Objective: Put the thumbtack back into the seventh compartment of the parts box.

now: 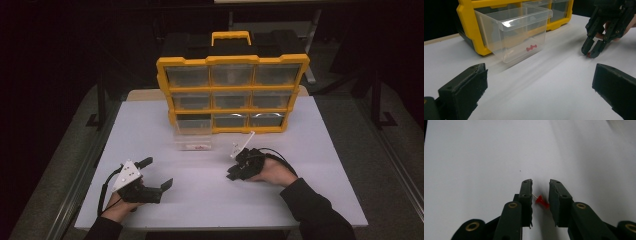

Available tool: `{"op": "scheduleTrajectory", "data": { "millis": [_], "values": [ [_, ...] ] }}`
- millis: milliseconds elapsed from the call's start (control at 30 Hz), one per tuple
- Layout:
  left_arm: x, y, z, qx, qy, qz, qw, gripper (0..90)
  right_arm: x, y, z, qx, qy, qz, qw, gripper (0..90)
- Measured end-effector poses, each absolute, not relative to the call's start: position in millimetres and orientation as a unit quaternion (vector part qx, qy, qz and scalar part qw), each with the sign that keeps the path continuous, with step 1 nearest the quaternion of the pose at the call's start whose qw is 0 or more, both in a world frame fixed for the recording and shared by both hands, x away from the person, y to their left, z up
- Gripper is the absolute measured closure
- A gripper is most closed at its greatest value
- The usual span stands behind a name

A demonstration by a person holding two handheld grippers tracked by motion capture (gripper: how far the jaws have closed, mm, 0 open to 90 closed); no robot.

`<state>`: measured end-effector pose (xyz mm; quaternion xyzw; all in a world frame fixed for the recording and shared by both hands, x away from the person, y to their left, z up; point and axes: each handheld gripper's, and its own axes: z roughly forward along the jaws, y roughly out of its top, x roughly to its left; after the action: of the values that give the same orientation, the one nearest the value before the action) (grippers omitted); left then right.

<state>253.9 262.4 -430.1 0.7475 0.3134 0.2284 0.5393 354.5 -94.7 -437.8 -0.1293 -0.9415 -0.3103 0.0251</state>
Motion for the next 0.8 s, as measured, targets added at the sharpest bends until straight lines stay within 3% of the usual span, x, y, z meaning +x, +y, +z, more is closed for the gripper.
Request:
{"op": "scheduleTrajectory", "data": {
  "millis": [400,800],
  "values": [
    [253.6,261.7,-430.4,0.747,0.315,0.226,0.539,0.0,353.1,-93.8,-439.2,-0.132,-0.941,-0.311,0.011,81.8],
    [253.7,261.8,-430.4,0.748,0.314,0.227,0.539,0.0,354.7,-94.3,-438.8,-0.138,-0.94,-0.31,0.012,82.7]
  ]
}}
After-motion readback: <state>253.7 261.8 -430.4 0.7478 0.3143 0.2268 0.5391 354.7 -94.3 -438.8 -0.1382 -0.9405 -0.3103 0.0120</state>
